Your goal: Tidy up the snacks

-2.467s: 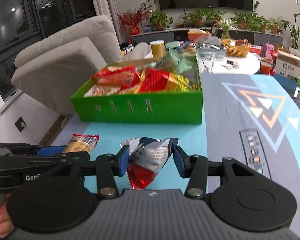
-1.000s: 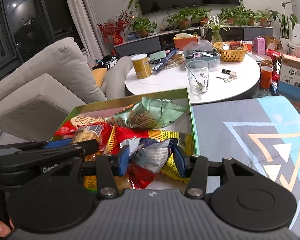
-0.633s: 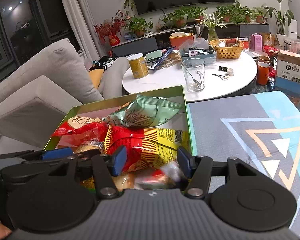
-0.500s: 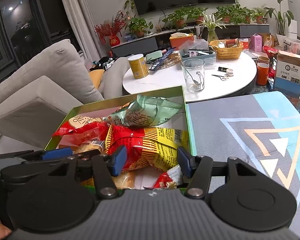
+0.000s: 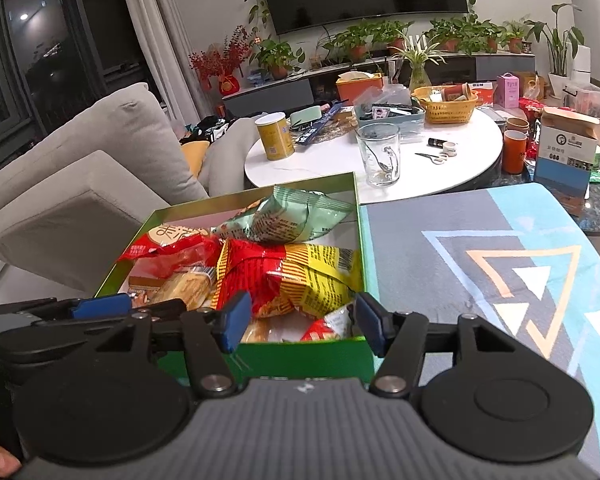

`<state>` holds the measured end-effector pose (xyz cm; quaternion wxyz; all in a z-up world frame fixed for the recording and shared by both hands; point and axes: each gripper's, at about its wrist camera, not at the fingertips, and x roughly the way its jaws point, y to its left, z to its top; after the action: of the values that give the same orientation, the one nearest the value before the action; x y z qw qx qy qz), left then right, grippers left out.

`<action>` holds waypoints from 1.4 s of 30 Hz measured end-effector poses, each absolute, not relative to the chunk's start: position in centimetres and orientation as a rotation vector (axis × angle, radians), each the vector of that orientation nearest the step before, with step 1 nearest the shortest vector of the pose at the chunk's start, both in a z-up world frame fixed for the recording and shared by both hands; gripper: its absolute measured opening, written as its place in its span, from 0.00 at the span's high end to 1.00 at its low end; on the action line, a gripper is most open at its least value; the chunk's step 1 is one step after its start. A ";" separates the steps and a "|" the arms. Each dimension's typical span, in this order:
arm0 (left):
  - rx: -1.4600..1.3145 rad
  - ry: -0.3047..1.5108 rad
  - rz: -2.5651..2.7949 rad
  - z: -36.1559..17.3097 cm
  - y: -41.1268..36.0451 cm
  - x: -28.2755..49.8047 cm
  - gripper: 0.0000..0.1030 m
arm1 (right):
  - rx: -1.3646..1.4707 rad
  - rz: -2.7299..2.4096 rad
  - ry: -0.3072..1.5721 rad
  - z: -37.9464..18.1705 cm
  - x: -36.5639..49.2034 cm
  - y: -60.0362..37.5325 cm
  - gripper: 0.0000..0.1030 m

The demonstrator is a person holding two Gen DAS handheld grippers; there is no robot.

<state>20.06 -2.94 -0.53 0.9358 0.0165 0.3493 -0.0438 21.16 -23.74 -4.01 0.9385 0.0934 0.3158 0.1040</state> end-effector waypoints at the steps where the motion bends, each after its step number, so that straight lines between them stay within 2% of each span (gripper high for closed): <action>1: 0.032 0.714 -0.090 -0.4 -2.9 19.6 0.49 | 0.188 0.212 0.646 -4.0 20.9 -23.8 0.26; 19: 0.049 0.743 -0.143 -0.8 -4.0 10.8 0.48 | 0.175 0.204 0.665 -4.2 15.7 -25.3 0.26; 22: 0.060 0.745 -0.164 -1.3 -4.4 8.8 0.39 | 0.174 0.201 0.667 -4.5 14.9 -25.4 0.26; 42: 0.134 0.824 -0.384 -3.8 -9.8 1.0 0.38 | 0.153 0.180 0.669 -4.9 10.2 -26.3 0.25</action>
<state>1.02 -9.77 -3.80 0.8962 0.0647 0.3978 -0.1853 10.22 -26.30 -4.86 0.9377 0.0750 0.3277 0.0883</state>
